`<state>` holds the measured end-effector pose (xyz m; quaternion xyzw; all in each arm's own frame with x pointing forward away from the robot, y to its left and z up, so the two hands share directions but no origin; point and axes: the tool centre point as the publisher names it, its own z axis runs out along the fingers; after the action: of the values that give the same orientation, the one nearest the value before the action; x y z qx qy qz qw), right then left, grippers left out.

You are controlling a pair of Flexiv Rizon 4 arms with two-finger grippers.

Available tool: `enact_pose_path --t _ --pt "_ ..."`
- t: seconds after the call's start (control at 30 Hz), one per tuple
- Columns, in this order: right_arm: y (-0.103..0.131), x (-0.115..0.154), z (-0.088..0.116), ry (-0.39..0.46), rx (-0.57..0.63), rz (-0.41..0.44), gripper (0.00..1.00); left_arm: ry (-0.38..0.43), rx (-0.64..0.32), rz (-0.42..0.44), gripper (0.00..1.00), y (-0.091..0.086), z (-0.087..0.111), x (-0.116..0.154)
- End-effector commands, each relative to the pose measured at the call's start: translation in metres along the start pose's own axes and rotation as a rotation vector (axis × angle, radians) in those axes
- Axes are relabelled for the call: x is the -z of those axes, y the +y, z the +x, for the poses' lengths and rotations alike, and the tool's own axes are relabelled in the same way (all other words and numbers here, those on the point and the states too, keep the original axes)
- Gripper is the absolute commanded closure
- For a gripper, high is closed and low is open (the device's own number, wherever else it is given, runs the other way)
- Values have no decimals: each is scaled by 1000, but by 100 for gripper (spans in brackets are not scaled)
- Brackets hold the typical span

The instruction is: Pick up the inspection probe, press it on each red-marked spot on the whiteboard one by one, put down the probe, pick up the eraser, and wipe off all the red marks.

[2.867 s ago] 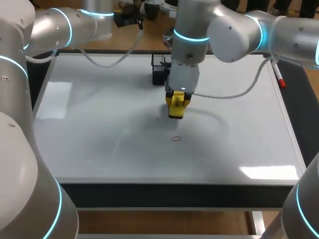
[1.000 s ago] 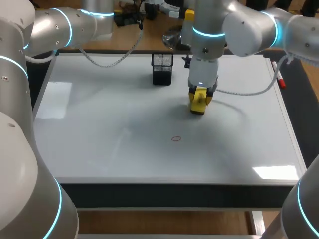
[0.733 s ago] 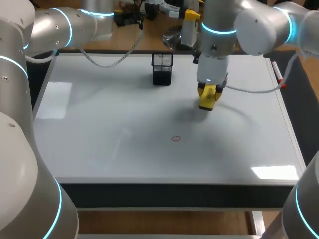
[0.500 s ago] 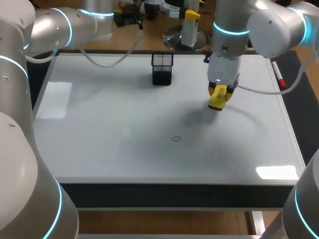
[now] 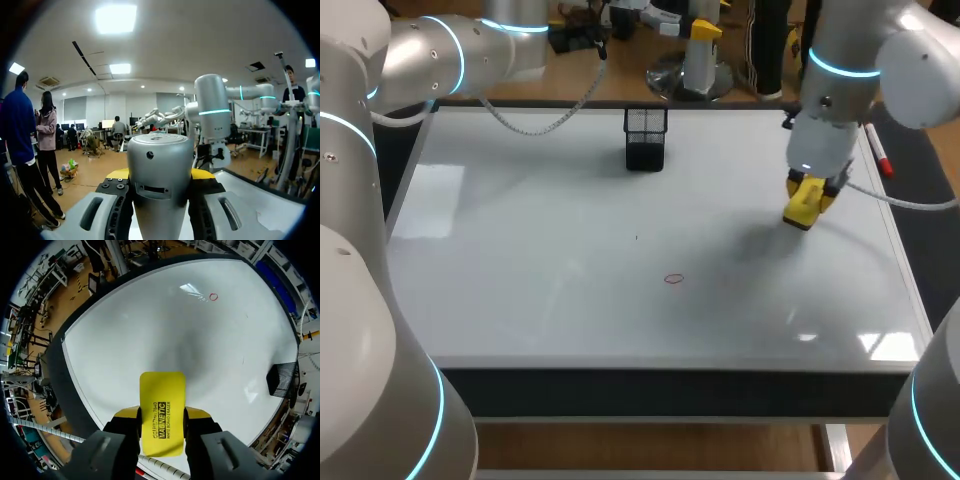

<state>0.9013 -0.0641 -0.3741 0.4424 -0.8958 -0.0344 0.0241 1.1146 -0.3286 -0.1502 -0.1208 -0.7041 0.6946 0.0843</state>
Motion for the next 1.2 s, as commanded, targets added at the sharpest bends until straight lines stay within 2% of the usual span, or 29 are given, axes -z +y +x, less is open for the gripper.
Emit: enact_pose_path --t 0.03,0.27,0.43,1.2 --pt "-4 4 24 -49 -18 -1 100 5 0 2 100 0 -2 0" --pt "-7 -1 36 -43 -46 -16 100 5 0 2 100 0 -2 0" --pt "-7 3 37 -69 -46 -29 100 5 0 2 100 0 -2 0" --pt "-7 3 37 -69 -46 -29 100 5 0 2 100 0 -2 0"
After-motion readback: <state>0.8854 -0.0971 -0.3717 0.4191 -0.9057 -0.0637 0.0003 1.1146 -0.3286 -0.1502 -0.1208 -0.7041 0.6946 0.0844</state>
